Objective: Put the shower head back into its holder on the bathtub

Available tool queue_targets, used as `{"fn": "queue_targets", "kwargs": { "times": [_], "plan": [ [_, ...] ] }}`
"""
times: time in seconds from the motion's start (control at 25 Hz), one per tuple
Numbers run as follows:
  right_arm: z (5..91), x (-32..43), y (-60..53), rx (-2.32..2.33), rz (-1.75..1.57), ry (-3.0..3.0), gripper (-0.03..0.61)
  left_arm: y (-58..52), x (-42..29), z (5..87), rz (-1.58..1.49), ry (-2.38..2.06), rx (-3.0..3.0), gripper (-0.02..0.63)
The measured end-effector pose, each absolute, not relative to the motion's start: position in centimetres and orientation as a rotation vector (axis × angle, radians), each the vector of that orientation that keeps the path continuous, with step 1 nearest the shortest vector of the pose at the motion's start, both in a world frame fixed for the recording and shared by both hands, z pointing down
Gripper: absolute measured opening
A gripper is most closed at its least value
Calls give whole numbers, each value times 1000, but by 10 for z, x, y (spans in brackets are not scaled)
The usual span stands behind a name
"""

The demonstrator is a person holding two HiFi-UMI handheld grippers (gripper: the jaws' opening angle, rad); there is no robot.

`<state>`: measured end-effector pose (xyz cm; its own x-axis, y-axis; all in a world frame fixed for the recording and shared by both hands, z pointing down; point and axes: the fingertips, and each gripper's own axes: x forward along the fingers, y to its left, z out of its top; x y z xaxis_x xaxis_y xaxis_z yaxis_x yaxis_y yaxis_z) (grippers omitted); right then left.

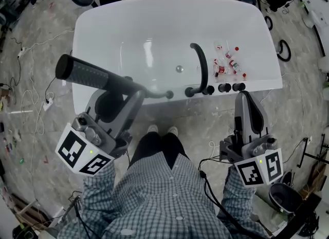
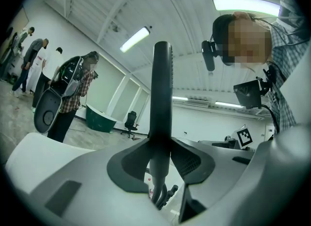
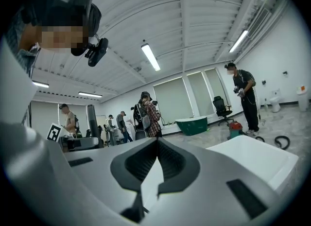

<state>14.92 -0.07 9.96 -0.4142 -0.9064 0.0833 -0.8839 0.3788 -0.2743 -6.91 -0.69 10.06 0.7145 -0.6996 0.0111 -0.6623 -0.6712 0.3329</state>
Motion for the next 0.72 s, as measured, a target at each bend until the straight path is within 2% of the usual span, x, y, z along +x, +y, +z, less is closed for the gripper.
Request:
{"fn": "queue_targets", "kwargs": {
  "times": [0.72],
  "plan": [
    [147,143,-2,-1703,-524,2567,17,-5,-63,155,-97,-1020,2598,138]
  ]
}}
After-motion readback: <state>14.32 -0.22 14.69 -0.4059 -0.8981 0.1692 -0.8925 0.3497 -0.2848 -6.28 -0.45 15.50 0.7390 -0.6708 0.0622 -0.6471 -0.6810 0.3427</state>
